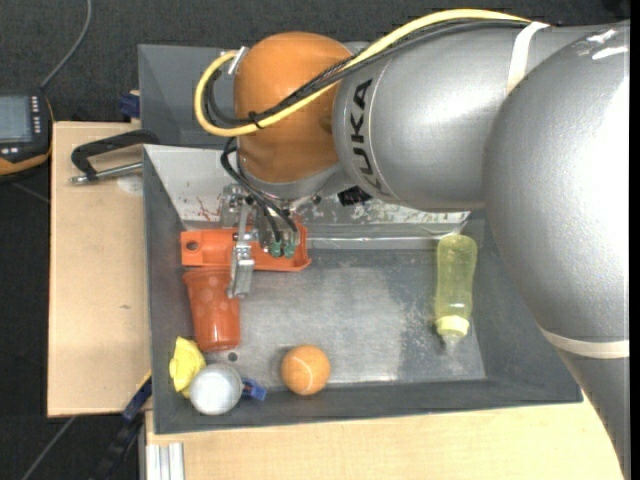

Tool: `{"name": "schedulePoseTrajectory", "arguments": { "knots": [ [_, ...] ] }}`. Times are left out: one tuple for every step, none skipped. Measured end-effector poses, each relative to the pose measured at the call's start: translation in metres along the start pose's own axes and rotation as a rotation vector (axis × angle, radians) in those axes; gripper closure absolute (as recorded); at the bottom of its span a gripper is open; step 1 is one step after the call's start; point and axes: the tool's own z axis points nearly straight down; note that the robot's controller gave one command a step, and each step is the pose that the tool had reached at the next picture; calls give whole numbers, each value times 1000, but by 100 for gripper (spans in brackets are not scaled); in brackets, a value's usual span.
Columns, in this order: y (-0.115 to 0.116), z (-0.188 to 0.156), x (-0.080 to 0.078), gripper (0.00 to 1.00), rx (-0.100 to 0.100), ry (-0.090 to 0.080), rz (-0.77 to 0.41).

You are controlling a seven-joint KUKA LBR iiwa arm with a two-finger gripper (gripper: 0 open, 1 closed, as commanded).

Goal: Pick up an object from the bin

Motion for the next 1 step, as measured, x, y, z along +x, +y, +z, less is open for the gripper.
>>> {"name": "schedulePoseTrajectory", "arguments": {
  "knots": [
    [-1,-5,-2,0,-2,-8,3]
  ]
}}
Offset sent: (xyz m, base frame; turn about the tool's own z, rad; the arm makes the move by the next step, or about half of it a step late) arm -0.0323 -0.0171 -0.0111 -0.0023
